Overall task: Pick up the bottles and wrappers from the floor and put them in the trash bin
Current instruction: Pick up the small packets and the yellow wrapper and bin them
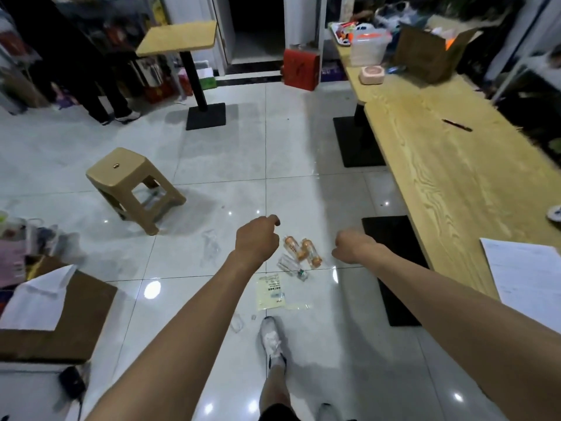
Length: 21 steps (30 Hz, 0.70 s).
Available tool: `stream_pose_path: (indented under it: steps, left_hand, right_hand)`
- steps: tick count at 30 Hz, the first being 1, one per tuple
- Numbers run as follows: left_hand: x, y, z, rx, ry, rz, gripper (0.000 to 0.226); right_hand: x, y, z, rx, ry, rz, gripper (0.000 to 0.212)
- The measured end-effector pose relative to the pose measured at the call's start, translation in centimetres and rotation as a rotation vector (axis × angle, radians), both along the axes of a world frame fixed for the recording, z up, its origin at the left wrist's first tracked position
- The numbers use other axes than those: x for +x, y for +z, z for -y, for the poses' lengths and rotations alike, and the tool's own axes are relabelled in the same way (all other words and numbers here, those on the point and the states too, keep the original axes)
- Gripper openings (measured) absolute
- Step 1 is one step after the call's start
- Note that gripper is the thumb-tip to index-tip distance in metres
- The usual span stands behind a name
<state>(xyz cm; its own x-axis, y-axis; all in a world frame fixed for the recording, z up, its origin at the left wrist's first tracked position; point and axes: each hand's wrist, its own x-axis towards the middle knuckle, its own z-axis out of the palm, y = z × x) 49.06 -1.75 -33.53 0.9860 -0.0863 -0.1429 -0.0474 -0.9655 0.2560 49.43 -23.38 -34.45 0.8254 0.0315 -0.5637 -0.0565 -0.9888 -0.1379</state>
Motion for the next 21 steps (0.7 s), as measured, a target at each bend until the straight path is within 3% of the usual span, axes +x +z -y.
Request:
stream_pose_path:
  steps: [13,16,21]
  left_hand:
    - [21.9,-11.1,-7.4,0.085,-0.124,-0.161,0.051]
    - [25.1,-16.6,-7.9,0.072,-0.148,-0.197,0.054]
    - [27.6,-32.0,-7.4,0.044,-0.186,-0.279,0.055]
  right_hand:
    - [20.1,-10.0,-5.8,-0.027,-0.117,-0.095,0.039]
    - [23.9,-15.2,-6.6,-0.018,-0.147,-0.120,0.039]
    - [28.6,-30.0,-7.9,-0.019,-0.162,-0.166,0.042]
